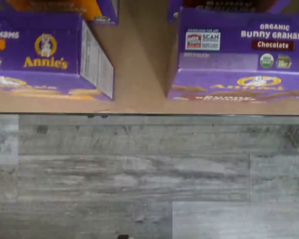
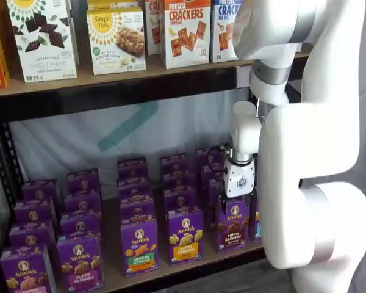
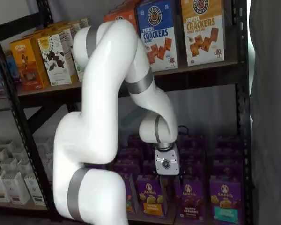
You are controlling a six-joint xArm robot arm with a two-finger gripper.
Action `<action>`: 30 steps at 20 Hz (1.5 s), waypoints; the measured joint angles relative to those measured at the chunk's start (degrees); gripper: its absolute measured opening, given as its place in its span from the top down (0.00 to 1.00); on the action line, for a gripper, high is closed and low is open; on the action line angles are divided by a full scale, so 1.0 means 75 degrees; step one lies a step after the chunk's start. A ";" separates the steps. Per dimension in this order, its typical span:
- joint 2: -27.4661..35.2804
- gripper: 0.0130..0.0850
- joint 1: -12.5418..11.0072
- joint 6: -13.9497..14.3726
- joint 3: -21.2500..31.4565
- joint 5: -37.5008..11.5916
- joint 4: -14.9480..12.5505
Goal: Pick up the purple box with a brown patch in the center, on the bottom shelf, the fifth box from the left
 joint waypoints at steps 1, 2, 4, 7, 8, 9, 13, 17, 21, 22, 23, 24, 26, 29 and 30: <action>0.0131 0.00 -0.0024 -0.0038 -0.0116 -0.0047 0.0015; 0.0247 0.00 -0.0048 -0.0042 -0.0224 -0.0085 -0.0005; 0.0454 0.00 -0.0093 -0.0037 -0.0425 -0.0159 -0.0057; 0.0721 0.00 -0.0157 -0.0037 -0.0751 -0.0123 -0.0128; 0.0803 0.00 -0.0177 -0.0033 -0.0856 -0.0106 -0.0153; 0.0881 0.00 -0.0196 -0.0035 -0.0963 -0.0095 -0.0170; 0.1171 0.00 -0.0216 -0.0435 -0.1393 0.0021 0.0230; 0.1417 0.00 -0.0188 -0.0666 -0.1746 0.0098 0.0505; 0.1556 0.00 -0.0217 -0.0193 -0.1927 0.0061 -0.0021; 0.1587 0.00 -0.0228 -0.0056 -0.1966 0.0074 -0.0180; 0.1615 0.00 -0.0234 0.0016 -0.2000 0.0088 -0.0267; 0.1643 0.00 -0.0237 0.0063 -0.2044 0.0145 -0.0320; 0.1678 0.00 -0.0239 0.0065 -0.2084 0.0183 -0.0328; 0.1725 0.00 -0.0261 0.0041 -0.2122 0.0154 -0.0322; 0.1745 0.00 -0.0279 0.0046 -0.2130 0.0109 -0.0345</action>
